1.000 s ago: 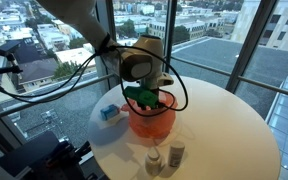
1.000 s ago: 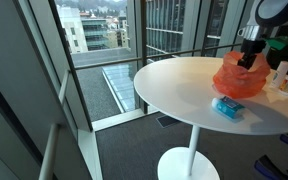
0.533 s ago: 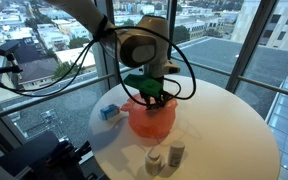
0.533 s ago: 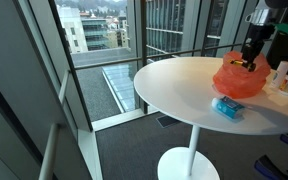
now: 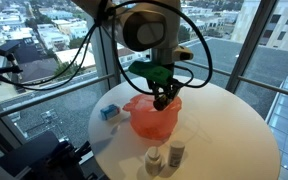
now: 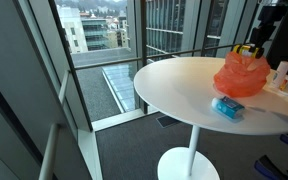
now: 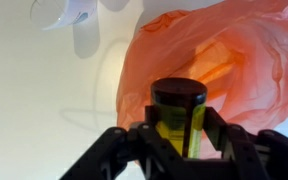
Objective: Take the black bottle out of the carrier bag
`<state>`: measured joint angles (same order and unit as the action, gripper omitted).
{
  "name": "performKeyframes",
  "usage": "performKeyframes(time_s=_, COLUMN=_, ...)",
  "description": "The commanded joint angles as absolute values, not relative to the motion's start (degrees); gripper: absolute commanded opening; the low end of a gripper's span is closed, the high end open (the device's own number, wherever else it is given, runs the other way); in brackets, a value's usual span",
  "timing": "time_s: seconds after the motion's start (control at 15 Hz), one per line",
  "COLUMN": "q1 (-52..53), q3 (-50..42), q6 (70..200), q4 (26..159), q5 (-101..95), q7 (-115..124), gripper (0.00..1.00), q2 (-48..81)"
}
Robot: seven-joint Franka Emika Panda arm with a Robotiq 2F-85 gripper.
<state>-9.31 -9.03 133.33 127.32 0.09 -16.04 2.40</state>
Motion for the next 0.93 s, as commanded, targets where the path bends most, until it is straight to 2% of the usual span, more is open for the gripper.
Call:
performKeyframes(time_s=0.0, q1=-10.53, q3=-10.25, q6=129.36, q4=123.37, q5=0.36, q7=-13.86, gripper=0.27, q2=1.81)
performKeyframes(time_s=0.87, q1=-14.01, q3=-13.67, q6=129.65, q4=118.23, q5=1.32, q7=-10.6, gripper=0.27, q2=8.26)
